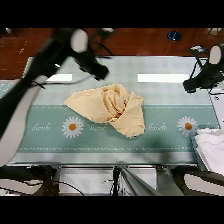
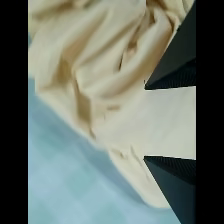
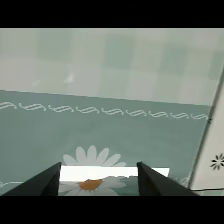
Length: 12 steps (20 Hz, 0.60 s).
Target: Fold the shirts.
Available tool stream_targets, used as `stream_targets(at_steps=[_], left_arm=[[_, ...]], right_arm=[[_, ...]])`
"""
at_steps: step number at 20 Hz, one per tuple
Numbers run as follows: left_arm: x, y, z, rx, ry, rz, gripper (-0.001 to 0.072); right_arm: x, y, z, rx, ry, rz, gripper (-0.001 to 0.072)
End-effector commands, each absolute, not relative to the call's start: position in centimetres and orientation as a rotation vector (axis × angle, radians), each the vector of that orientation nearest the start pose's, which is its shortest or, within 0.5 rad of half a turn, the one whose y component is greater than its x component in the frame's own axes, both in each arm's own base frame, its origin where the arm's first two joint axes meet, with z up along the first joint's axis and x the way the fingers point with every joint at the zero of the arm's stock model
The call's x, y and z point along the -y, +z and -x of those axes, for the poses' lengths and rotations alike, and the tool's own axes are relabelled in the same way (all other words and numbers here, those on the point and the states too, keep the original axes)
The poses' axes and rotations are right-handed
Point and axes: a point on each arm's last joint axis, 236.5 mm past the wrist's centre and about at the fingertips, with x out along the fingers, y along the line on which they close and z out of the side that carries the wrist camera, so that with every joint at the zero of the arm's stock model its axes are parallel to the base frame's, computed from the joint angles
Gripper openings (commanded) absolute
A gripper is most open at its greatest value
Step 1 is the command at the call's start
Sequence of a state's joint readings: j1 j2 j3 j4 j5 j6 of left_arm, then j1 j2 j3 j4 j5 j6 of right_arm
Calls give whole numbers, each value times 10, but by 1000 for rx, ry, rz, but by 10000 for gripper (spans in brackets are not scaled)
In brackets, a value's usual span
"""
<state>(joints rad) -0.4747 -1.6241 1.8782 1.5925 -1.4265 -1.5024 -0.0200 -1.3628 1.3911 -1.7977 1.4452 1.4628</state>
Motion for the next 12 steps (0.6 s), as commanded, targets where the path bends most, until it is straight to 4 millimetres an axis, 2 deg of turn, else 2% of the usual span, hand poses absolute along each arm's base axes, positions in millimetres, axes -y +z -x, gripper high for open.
stream_targets(at_steps=[1, 3, 5, 7, 8, 10, 12], left_arm=[[95, 112, -439, -1267, -273, -176, 516], [58, 95, -431, -1345, -301, -5, 516], [39, 77, -422, -1385, -364, 173, 518], [24, 51, -406, -1445, -391, 290, 618], [17, 34, -396, -1483, -391, 321, 694], [18, 7, -390, -1491, -418, 392, 706], [20, -17, -389, -1480, -434, 388, 706]], right_arm=[[51, 42, -372, -1404, 28, 24, 527], [49, 42, -372, -1389, 68, -64, 527], [48, 36, -369, -1391, 101, -114, 527], [42, 23, -361, -1421, 139, -126, 527], [38, 16, -356, -1439, 161, -131, 526], [21, 4, -347, -1463, 238, -167, 527], [7, -5, -339, -1477, 309, -185, 527]])
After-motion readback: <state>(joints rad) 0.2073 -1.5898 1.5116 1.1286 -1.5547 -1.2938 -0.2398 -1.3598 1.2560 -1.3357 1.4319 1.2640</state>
